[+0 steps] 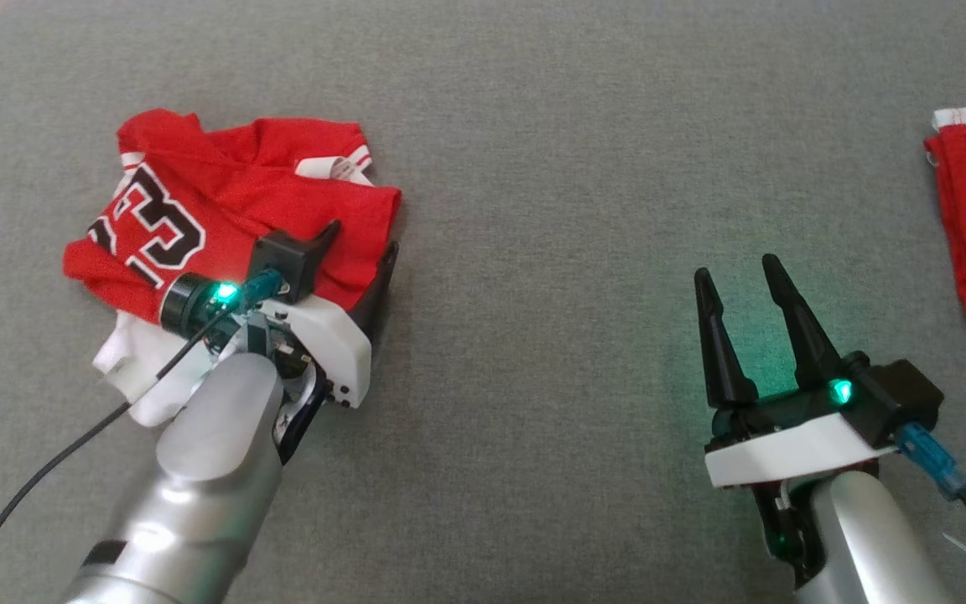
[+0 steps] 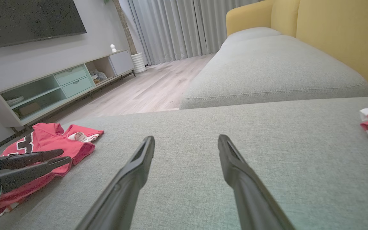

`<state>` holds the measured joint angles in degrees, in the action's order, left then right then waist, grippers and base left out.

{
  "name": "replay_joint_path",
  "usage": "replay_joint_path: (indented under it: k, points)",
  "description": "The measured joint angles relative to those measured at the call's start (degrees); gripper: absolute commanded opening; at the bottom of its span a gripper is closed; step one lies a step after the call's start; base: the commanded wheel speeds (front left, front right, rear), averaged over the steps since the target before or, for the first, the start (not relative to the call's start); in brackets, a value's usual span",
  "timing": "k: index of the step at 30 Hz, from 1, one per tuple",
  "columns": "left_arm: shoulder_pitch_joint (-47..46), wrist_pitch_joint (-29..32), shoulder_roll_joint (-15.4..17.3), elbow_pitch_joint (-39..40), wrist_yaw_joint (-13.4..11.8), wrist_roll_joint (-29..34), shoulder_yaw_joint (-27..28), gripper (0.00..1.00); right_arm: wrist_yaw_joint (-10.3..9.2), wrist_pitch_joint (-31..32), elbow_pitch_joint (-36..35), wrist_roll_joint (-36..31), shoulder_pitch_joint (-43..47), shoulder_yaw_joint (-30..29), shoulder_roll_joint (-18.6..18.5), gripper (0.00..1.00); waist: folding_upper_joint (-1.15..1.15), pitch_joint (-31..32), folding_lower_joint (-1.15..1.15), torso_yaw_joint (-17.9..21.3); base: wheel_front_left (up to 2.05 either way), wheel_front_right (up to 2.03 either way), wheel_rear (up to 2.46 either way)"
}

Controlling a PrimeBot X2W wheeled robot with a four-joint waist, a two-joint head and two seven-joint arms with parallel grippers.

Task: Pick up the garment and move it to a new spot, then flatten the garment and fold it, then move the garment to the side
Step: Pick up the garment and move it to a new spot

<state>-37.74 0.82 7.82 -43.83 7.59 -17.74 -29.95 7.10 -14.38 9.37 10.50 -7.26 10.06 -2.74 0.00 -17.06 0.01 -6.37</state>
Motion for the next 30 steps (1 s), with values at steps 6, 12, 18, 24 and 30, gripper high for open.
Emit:
replay_joint_path:
  k: [6,12,18,24,30]
  points:
    - [-2.0,-0.4,0.0,-3.1,0.0,-2.6,-3.3,1.0,0.0,0.0,0.0,0.0,-0.5,0.3,0.0,1.0,0.0,-1.2,0.0,1.3,0.0,0.0,0.0]
    - [-2.4,-2.6,0.4,-4.3,0.0,-4.1,-4.9,0.0,0.0,0.0,0.4,0.0,-0.5,0.5,0.0,1.0,0.0,-0.8,0.0,1.6,0.0,0.0,0.0]
    - [-2.8,-8.7,1.2,-4.2,-0.2,-4.1,-5.2,0.0,0.0,0.0,1.4,0.0,-0.5,0.3,0.0,1.0,0.0,1.3,-0.01,1.4,0.0,0.0,0.0]
    - [-5.4,-13.9,2.0,2.3,-0.6,-5.6,-1.8,0.0,0.0,0.0,1.7,0.5,-0.4,0.3,0.0,1.0,0.0,3.6,-0.01,1.5,0.0,0.0,0.0]
    - [-10.0,-15.1,4.5,14.2,-0.8,-6.5,1.9,0.0,0.0,0.0,1.6,2.0,-0.4,0.9,0.0,1.0,0.0,4.5,-0.01,3.8,0.0,0.0,0.0]
